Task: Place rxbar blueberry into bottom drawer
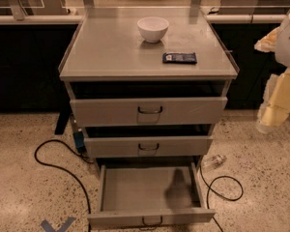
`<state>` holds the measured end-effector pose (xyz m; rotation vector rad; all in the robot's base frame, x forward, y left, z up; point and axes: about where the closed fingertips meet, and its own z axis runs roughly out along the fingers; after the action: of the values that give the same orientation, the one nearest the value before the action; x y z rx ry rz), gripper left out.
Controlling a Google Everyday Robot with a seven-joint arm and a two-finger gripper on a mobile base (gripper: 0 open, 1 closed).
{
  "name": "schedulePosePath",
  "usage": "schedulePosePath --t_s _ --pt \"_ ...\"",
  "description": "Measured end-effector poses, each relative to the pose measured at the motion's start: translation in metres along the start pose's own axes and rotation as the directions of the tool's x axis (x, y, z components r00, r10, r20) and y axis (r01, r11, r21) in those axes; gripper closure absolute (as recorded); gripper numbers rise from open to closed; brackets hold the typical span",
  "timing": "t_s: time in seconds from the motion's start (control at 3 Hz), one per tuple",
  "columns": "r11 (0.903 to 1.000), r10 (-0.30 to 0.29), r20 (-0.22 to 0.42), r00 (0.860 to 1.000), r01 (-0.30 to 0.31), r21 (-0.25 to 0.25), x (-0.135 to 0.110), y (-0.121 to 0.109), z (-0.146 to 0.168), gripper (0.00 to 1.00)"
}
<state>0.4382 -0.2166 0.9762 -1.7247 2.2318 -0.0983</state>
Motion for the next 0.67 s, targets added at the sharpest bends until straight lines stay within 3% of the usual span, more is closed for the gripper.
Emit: schedulePosePath --t_s 0.33,0.67 --pt "0.9999 -0.008 0.012 1.0 0.008 0.008 -0.003 -0.006 -0.002 0.0" --pt "0.9963 -0.084 0.055 0.995 0.085 -0.016 -0.021 -0.036 0.007 0.0"
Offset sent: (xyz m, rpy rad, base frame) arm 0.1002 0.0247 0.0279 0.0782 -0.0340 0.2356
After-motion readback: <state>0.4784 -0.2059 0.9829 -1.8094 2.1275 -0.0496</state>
